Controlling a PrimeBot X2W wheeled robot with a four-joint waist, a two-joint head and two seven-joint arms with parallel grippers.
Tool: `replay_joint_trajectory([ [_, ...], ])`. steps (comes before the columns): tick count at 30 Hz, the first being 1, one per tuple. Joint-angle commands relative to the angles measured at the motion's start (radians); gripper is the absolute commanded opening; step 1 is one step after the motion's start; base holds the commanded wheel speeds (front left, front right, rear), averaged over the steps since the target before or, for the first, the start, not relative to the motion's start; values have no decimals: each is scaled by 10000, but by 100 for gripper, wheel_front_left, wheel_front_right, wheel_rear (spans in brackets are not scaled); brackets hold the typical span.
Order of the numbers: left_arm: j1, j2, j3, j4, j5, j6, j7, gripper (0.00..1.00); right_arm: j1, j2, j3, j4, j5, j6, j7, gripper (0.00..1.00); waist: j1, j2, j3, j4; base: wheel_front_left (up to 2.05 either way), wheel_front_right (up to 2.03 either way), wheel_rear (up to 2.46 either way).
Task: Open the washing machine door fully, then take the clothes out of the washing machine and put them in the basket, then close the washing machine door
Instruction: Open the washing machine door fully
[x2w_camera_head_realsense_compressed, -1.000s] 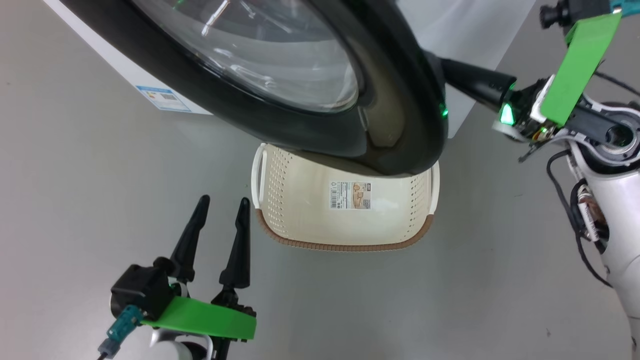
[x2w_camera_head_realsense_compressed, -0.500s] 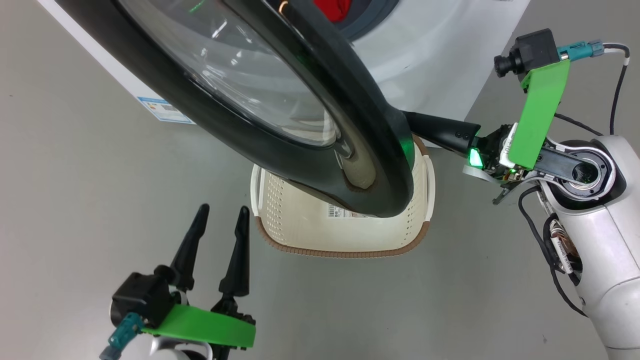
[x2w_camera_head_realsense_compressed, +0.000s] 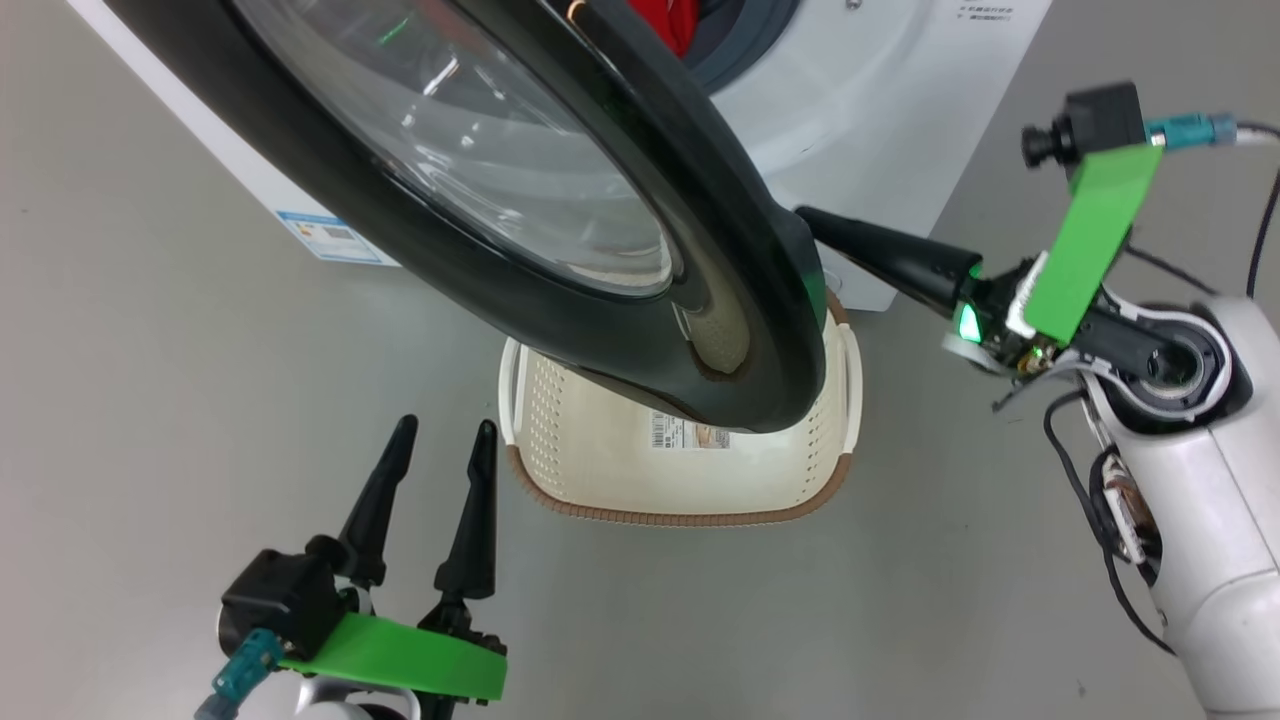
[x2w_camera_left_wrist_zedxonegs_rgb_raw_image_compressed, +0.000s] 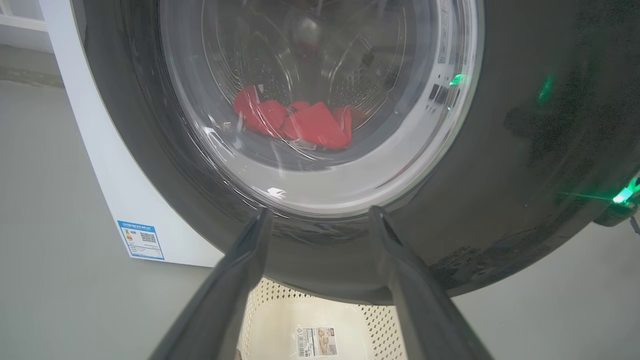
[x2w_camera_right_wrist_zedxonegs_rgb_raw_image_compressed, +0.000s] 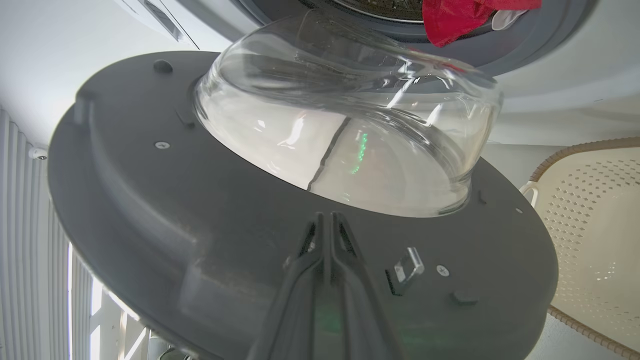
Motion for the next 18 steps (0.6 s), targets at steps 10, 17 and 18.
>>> replay_joint_trajectory([
  [10,321,108,586,-17,344,-258,-122,100,1287,-49,-283,-202,-289,67,-441,100,0,0,-471,-399,0,0,0],
  [17,601,108,978,152,562,-420,-122,100,2385,-87,-470,-401,-365,67,-809,100,0,0,-845,-799,0,0,0],
  [18,643,108,1039,169,585,-439,-122,100,2517,-84,-487,-411,-380,67,-864,100,0,0,-895,-853,0,0,0],
])
